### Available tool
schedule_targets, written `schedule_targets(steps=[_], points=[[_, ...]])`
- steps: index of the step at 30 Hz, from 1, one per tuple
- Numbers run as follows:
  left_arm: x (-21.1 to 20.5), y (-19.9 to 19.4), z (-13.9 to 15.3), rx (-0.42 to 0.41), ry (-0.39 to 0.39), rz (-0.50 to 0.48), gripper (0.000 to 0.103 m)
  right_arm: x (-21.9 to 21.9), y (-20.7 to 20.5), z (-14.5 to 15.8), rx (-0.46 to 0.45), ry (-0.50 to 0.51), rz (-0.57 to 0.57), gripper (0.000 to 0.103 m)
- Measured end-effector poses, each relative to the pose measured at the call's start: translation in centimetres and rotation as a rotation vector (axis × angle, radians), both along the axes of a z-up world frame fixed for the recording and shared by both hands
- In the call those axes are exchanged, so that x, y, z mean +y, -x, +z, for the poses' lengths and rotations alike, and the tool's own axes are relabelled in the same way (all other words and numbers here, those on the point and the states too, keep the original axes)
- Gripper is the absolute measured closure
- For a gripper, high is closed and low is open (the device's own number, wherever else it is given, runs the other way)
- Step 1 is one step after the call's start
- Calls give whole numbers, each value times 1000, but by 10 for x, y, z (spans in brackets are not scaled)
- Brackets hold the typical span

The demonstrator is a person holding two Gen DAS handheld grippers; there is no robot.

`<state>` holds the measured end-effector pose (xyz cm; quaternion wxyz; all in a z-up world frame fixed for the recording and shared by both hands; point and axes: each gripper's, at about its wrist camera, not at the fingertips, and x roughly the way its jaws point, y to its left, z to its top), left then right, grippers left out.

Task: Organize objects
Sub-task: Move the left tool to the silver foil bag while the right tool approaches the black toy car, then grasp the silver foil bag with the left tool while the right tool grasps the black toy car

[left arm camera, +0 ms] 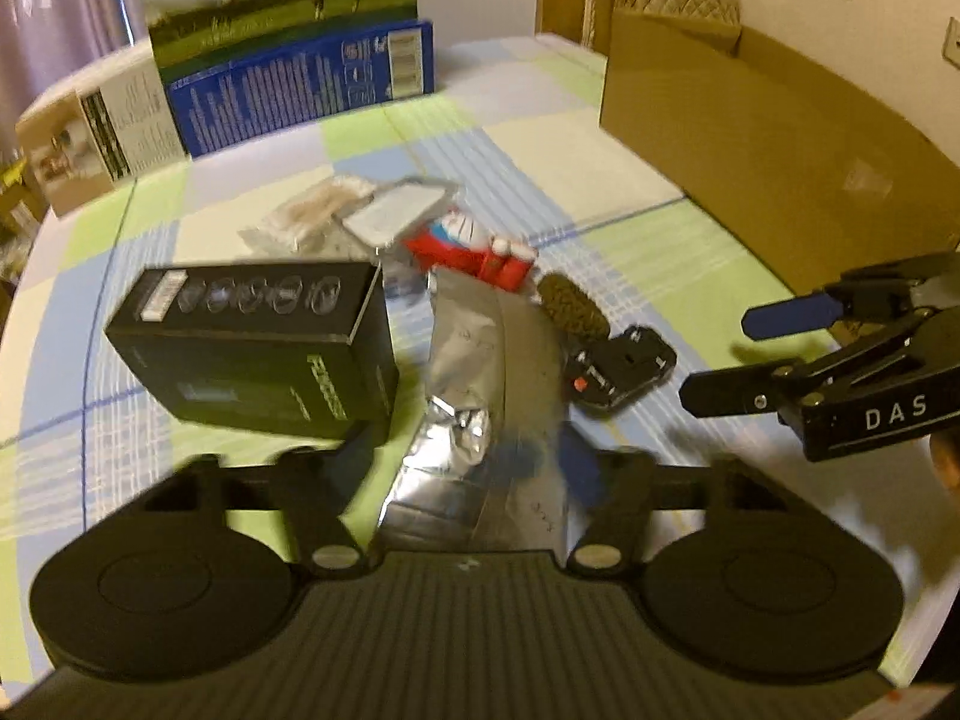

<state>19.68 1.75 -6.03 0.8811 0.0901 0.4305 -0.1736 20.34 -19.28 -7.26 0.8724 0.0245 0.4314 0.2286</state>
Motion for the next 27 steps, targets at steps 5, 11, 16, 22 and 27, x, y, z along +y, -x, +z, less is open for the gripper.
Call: schedule_targets(steps=[5,11,16,22,27], points=[[11,8,4,7,44,27,72,11,-7,-5,1,-19,6,29],[25,17,7,18,37,58,73,32,-11,-11,-28,27,26,29],[29,19,8,23,61,71,73,52,-9,-20,-92,137,56,29],[28,21,6,31,67,64,55,65,-5,-28,-140,203,42,29],[31,20,6,30,91,74,50,77,-4,-36,-177,271,57,29]])
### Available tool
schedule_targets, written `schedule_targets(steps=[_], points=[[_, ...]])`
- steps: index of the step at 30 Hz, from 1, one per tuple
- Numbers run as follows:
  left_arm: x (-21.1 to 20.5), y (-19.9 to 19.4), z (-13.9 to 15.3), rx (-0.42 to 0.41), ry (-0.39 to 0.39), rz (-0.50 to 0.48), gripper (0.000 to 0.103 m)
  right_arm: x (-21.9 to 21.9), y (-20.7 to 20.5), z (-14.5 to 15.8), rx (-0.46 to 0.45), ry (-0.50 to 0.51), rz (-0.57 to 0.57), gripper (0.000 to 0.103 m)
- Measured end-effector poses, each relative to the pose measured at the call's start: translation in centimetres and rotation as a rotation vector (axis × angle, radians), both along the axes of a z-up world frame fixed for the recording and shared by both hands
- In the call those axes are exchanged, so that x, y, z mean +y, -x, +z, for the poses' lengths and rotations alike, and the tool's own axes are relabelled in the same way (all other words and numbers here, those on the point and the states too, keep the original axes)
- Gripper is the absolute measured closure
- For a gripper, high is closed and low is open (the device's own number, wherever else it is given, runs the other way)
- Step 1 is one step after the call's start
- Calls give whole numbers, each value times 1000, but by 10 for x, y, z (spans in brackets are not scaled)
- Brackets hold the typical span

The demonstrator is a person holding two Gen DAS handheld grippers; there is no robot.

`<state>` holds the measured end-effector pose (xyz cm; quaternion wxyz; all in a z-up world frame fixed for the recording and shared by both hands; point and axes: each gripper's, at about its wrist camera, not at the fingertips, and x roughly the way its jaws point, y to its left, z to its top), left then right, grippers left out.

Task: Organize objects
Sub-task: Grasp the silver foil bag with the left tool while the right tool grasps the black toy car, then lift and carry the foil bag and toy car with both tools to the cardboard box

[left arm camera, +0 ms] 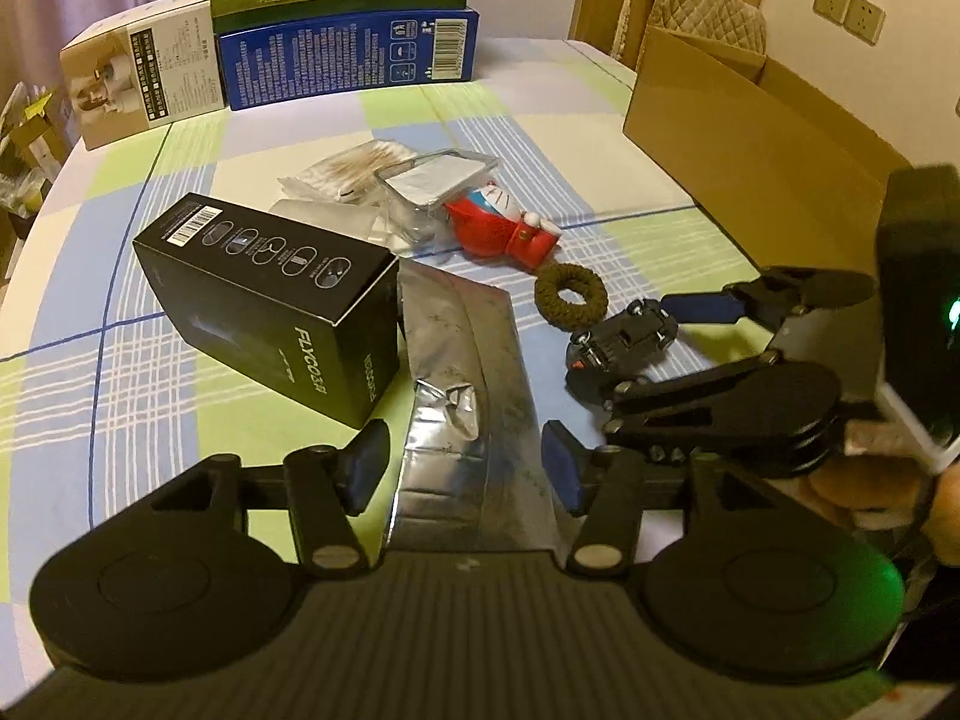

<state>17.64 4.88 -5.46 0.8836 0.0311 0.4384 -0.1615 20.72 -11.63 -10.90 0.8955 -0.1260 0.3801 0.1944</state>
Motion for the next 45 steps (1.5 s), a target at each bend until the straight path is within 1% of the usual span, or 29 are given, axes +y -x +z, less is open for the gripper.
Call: schedule_targets(steps=[2,5,6,7,10,12,16,24,27,29,31,33,36,39,42,45], points=[[1,-1,0,-2,9,6,49,3,2,-1,-24,28,16,29],[0,-2,0,-5,2,10,46,1,3,-1,-40,49,5,30],[-1,-3,0,-5,0,9,44,-2,3,0,-40,43,-3,37],[-2,-3,0,-4,0,11,42,-4,2,0,-35,35,-11,39],[-1,-5,-1,3,2,20,36,-10,1,0,-26,15,-36,39],[1,-7,-2,7,16,30,34,-15,0,2,-16,-10,-54,39],[4,-11,-4,33,34,52,34,-21,4,9,-27,-22,-58,39],[7,-20,-9,83,64,75,34,-38,7,16,-6,-46,-106,39],[7,-25,-10,102,71,80,35,-41,6,17,3,-60,-114,39],[9,-30,-12,114,89,86,38,-41,7,17,7,-63,-110,39],[10,-38,-13,139,110,98,51,-40,7,17,5,-64,-108,39],[7,-40,-14,150,106,84,55,-41,7,17,8,-69,-112,39],[0,-39,-15,167,92,61,65,-45,9,18,14,-81,-121,39],[-8,-32,-13,171,66,50,68,-51,14,18,37,-99,-131,39],[-14,-17,-10,202,80,32,69,-57,22,19,54,-109,-138,39],[-22,-5,-8,212,93,6,70,-62,28,20,62,-119,-149,39]])
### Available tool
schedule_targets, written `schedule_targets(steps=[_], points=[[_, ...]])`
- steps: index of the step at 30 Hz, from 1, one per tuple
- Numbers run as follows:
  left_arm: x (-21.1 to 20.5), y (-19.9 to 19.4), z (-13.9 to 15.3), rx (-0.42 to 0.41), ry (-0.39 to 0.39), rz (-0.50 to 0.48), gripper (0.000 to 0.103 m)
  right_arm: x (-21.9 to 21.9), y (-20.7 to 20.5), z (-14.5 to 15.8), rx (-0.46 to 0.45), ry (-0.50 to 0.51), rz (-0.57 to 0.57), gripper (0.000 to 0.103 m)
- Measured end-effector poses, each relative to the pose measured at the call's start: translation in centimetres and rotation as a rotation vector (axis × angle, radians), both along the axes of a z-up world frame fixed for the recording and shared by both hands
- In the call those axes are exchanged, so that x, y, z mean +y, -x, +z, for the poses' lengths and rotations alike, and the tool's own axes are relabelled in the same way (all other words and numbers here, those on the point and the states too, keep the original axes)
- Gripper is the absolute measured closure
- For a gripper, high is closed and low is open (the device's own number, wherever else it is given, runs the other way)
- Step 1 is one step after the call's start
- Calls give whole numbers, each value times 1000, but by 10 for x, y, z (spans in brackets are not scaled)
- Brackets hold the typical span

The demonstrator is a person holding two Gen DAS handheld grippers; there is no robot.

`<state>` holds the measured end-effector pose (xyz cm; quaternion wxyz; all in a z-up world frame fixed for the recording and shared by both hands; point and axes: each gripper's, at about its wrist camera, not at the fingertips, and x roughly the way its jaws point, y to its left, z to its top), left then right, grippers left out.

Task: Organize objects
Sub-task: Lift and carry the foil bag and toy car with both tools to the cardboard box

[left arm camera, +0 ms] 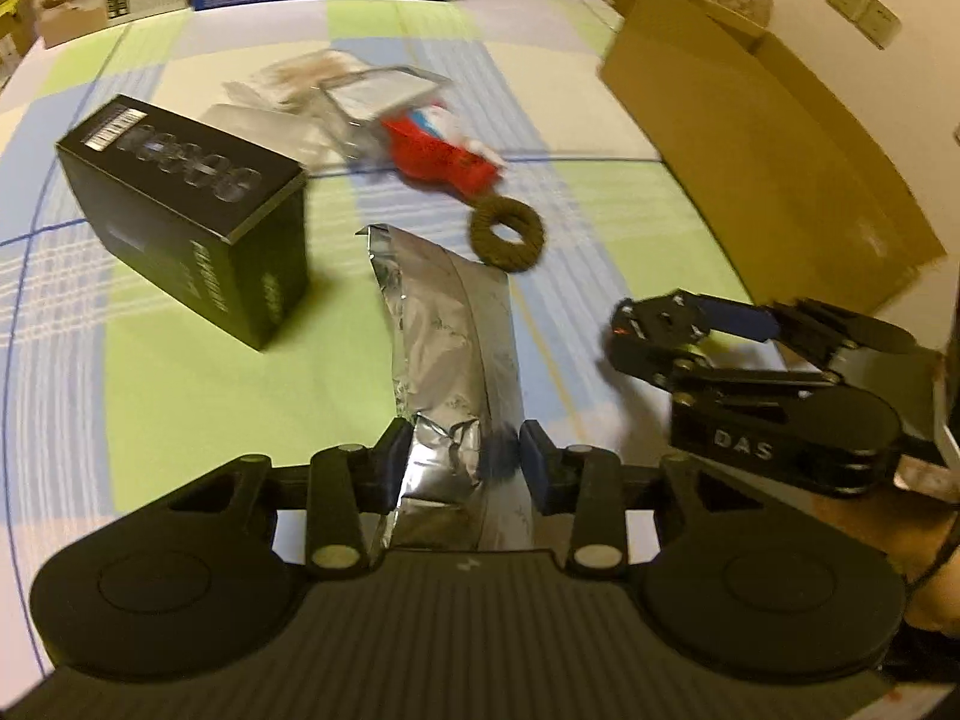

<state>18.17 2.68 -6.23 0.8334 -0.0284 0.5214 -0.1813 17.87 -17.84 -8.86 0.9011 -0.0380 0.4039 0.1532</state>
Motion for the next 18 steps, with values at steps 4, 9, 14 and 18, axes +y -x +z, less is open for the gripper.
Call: schedule_targets(steps=[4,9,14,18], points=[[-4,-5,-3,12,-16,7,63,-5,4,4,-4,-9,-22,39],[-12,-18,-4,14,-50,-27,63,-8,4,5,-3,-10,-36,39],[-20,-19,-9,35,-90,-61,63,-7,3,3,5,-10,-29,39],[-24,-15,-9,16,-103,-69,69,-7,4,5,-2,-18,-24,39]])
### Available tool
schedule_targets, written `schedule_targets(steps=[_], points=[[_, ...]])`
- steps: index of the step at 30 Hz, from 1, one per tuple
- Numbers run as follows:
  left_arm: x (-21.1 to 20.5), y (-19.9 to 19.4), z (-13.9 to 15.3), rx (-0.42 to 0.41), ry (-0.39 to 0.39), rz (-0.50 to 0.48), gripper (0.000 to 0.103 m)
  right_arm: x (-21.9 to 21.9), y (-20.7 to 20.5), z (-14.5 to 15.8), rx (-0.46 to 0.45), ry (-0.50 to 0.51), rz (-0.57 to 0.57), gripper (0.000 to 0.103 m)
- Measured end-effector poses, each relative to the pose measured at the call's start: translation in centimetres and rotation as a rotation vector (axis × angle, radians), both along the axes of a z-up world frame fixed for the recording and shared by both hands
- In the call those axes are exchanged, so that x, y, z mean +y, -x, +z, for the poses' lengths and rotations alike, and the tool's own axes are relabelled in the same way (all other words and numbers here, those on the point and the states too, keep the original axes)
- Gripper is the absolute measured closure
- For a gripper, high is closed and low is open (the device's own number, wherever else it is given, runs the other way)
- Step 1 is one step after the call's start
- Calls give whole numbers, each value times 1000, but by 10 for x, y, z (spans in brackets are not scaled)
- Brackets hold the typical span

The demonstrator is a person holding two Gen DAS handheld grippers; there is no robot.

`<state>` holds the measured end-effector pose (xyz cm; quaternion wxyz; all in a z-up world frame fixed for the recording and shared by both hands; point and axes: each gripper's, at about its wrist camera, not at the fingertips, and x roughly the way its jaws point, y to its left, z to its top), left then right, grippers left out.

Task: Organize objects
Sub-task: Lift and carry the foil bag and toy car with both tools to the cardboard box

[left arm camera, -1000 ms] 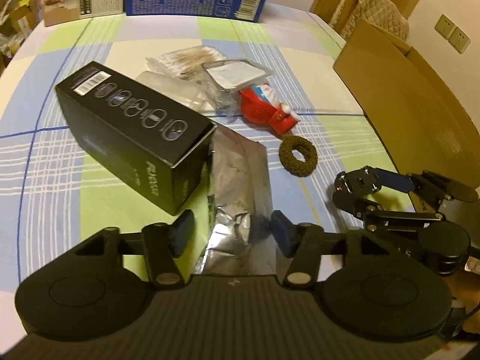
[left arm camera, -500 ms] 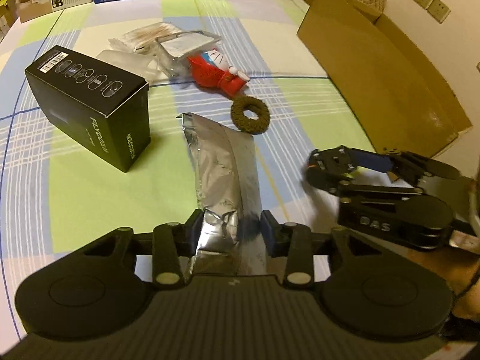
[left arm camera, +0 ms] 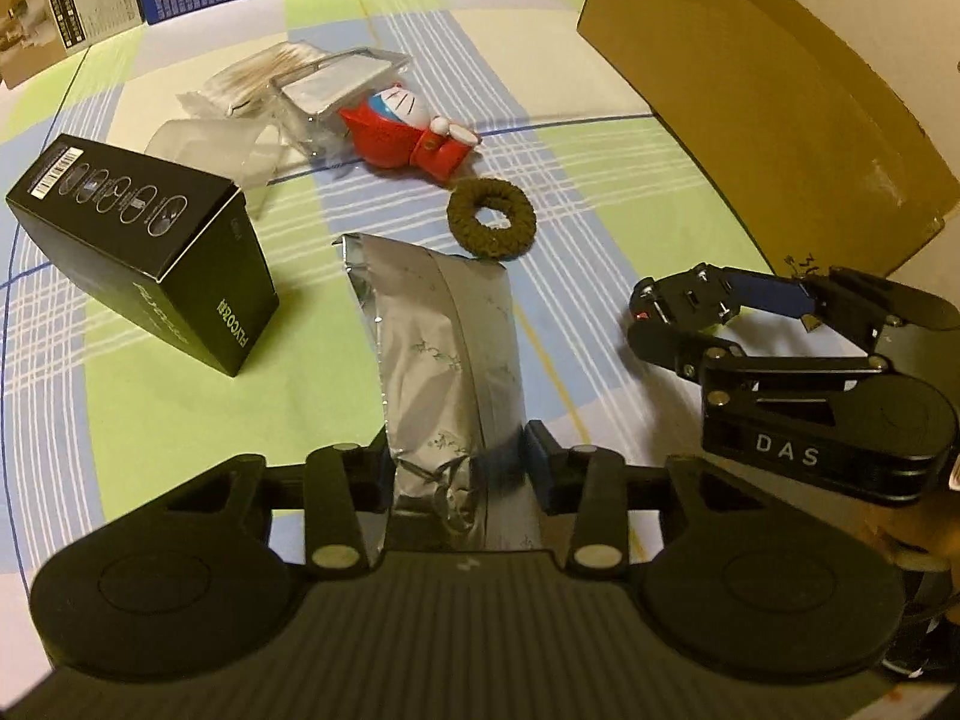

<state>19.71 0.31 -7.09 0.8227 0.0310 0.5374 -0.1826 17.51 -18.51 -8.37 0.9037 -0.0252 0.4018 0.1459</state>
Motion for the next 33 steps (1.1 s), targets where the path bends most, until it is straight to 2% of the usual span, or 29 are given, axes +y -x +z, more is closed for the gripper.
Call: schedule_targets(steps=[6,13,22,33], points=[[4,7,3,-20,9,41,71,-4,3,6,-15,-9,-7,39],[-1,20,19,-51,31,78,71,-13,20,21,-25,-20,-28,39],[-26,58,60,-101,111,154,71,-38,54,68,-81,-55,-56,39],[-65,95,111,-184,132,153,71,-71,89,123,-151,-65,-83,39]])
